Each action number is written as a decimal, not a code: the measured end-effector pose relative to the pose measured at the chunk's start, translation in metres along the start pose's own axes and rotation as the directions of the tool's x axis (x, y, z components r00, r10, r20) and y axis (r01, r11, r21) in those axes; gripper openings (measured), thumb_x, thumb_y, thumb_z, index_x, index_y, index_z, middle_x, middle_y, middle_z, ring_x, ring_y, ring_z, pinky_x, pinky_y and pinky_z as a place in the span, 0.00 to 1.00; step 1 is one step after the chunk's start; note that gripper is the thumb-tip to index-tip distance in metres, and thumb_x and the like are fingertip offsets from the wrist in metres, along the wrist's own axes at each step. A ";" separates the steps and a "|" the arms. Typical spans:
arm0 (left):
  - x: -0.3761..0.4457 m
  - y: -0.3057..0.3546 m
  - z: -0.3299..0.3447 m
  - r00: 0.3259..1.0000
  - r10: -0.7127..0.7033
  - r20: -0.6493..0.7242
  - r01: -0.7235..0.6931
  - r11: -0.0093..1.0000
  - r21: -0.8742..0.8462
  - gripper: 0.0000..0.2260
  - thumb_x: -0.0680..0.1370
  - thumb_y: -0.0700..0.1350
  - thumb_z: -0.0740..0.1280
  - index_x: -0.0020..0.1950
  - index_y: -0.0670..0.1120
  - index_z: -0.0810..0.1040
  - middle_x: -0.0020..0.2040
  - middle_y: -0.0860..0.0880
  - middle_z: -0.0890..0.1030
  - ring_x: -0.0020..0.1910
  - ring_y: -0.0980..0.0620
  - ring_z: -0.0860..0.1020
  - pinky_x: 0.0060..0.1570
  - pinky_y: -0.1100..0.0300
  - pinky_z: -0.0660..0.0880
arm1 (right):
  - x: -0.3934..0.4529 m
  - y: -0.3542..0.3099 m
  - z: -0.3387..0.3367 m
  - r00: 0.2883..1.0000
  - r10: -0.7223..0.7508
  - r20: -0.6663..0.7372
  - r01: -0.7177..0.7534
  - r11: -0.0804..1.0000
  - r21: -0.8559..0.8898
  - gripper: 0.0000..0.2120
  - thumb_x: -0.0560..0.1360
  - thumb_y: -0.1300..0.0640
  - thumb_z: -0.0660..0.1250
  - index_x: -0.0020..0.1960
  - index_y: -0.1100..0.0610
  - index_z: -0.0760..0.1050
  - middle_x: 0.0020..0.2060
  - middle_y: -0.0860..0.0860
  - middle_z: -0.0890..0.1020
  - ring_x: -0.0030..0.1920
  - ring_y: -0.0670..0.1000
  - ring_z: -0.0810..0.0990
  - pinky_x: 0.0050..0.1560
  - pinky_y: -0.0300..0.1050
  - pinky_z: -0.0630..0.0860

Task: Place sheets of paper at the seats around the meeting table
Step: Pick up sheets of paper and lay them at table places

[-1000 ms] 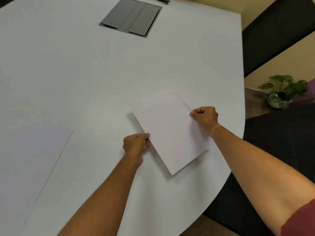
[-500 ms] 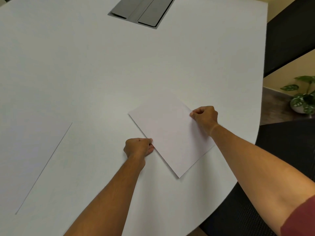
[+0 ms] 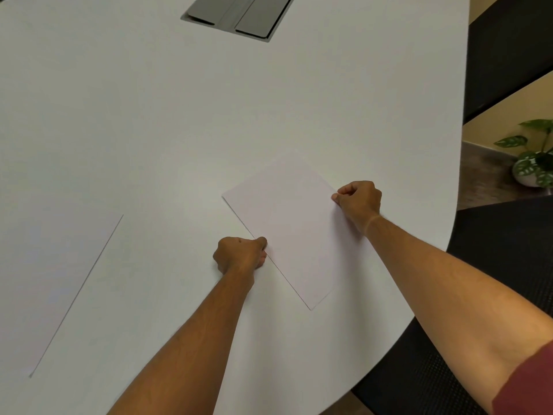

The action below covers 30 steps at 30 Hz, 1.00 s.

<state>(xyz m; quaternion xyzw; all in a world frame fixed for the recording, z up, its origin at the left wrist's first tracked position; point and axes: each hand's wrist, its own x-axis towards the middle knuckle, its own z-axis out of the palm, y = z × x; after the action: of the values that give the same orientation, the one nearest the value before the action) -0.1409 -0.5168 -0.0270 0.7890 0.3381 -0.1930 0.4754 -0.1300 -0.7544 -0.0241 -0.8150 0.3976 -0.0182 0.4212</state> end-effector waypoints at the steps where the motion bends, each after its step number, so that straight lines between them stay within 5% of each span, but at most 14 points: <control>1: 0.000 0.000 -0.001 1.000 0.011 -0.004 -0.011 1.000 0.020 0.09 0.68 0.45 0.78 0.35 0.41 0.82 0.29 0.47 0.84 0.31 0.50 0.84 0.46 0.52 0.83 | 0.000 0.000 0.000 1.000 0.000 -0.003 0.000 1.000 0.000 0.05 0.71 0.60 0.75 0.44 0.62 0.83 0.44 0.55 0.85 0.49 0.54 0.82 0.56 0.50 0.79; 6: 0.001 0.002 -0.006 0.997 0.075 0.006 -0.075 0.989 0.124 0.10 0.68 0.45 0.78 0.35 0.40 0.82 0.32 0.46 0.84 0.35 0.48 0.85 0.46 0.53 0.82 | -0.006 -0.001 0.001 1.000 -0.018 -0.012 0.018 1.000 -0.023 0.06 0.72 0.58 0.73 0.46 0.61 0.82 0.45 0.54 0.84 0.50 0.55 0.82 0.57 0.51 0.78; 11: -0.006 0.009 -0.021 0.933 0.353 0.062 -0.354 0.877 0.325 0.13 0.72 0.52 0.73 0.49 0.43 0.82 0.48 0.46 0.83 0.50 0.45 0.81 0.49 0.55 0.77 | -0.022 -0.006 0.001 0.996 -0.083 -0.026 0.077 0.983 -0.167 0.16 0.76 0.50 0.68 0.60 0.57 0.77 0.58 0.54 0.80 0.62 0.57 0.76 0.65 0.54 0.70; 15: -0.008 0.016 -0.034 0.793 0.583 0.177 -0.586 0.649 0.486 0.25 0.75 0.57 0.67 0.67 0.43 0.75 0.62 0.44 0.78 0.62 0.43 0.76 0.58 0.51 0.73 | -0.051 -0.012 0.006 0.967 -0.253 -0.038 0.224 0.909 -0.352 0.24 0.76 0.46 0.66 0.68 0.56 0.72 0.64 0.57 0.75 0.67 0.59 0.69 0.65 0.55 0.64; 20: -0.003 0.021 -0.056 0.608 0.680 0.409 -0.771 0.383 0.510 0.33 0.79 0.59 0.59 0.79 0.44 0.56 0.79 0.44 0.60 0.77 0.45 0.58 0.74 0.50 0.57 | -0.093 -0.026 0.014 0.931 -0.363 -0.049 0.292 0.818 -0.496 0.33 0.76 0.41 0.63 0.75 0.56 0.63 0.74 0.56 0.67 0.72 0.59 0.64 0.68 0.57 0.62; 25: 0.000 0.026 -0.086 0.415 0.734 0.538 -0.855 0.112 0.507 0.39 0.79 0.63 0.54 0.80 0.45 0.41 0.81 0.45 0.43 0.80 0.47 0.42 0.75 0.55 0.40 | -0.140 -0.044 0.026 0.936 -0.350 -0.033 0.281 0.801 -0.529 0.40 0.76 0.37 0.59 0.80 0.54 0.49 0.80 0.56 0.52 0.79 0.58 0.50 0.76 0.57 0.51; 30: 0.001 0.031 -0.116 0.323 0.719 0.616 -0.858 -0.052 0.511 0.41 0.76 0.67 0.48 0.79 0.46 0.36 0.80 0.44 0.38 0.79 0.46 0.37 0.73 0.53 0.34 | -0.191 -0.056 0.039 0.916 -0.398 -0.054 0.297 0.763 -0.574 0.43 0.76 0.34 0.56 0.80 0.55 0.42 0.80 0.57 0.45 0.80 0.58 0.43 0.77 0.55 0.44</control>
<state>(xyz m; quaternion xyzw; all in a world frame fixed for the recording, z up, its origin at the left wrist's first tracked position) -0.1200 -0.4240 0.0461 0.9285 -0.3461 -0.0691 0.1156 -0.2108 -0.5830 0.0489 -0.9563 0.2618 -0.0506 0.1196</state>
